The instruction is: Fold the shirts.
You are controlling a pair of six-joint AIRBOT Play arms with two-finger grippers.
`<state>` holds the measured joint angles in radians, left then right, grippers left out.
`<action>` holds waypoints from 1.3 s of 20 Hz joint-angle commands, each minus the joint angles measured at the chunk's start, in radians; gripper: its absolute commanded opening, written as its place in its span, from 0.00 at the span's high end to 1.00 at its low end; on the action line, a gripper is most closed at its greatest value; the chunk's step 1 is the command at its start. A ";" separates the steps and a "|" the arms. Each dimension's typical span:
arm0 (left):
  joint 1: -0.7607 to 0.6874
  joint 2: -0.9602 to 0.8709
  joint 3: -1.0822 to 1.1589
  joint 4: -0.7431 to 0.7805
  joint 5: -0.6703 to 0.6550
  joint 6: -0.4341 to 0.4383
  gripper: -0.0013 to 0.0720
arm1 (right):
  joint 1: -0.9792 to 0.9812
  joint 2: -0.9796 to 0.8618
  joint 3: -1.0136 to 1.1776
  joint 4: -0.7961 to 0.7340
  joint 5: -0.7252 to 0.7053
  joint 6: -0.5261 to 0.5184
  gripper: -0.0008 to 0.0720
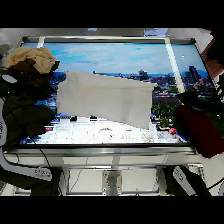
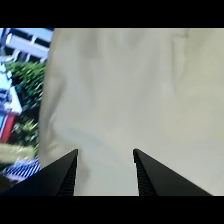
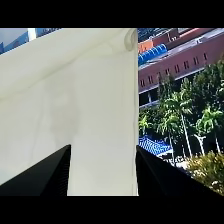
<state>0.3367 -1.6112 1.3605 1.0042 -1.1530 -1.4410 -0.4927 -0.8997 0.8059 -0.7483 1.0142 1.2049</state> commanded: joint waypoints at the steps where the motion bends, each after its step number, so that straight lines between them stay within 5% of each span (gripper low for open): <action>1: 0.002 -0.013 0.043 0.132 -0.097 -0.056 0.41 | 0.002 0.000 0.000 0.001 0.002 0.003 0.37; 20: -0.003 -0.178 0.036 0.011 0.003 -0.035 0.42 | 0.002 0.000 0.000 0.031 0.002 0.003 0.37; 21: -0.005 -0.182 0.036 -0.008 0.001 -0.026 0.51 | 0.002 0.000 0.000 0.031 0.003 0.005 0.37; 23: -0.018 -0.188 0.036 -0.042 -0.015 0.022 0.96 | 0.002 0.000 -0.001 0.030 0.025 0.031 0.37; 26: -0.045 -0.188 0.036 -0.037 -0.031 0.050 0.96 | 0.002 0.000 -0.004 0.010 0.095 0.077 0.37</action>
<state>0.3096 -1.7969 1.3952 0.9817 -1.1679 -1.4265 -0.4911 -0.8997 0.8036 -0.7208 1.0519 1.2346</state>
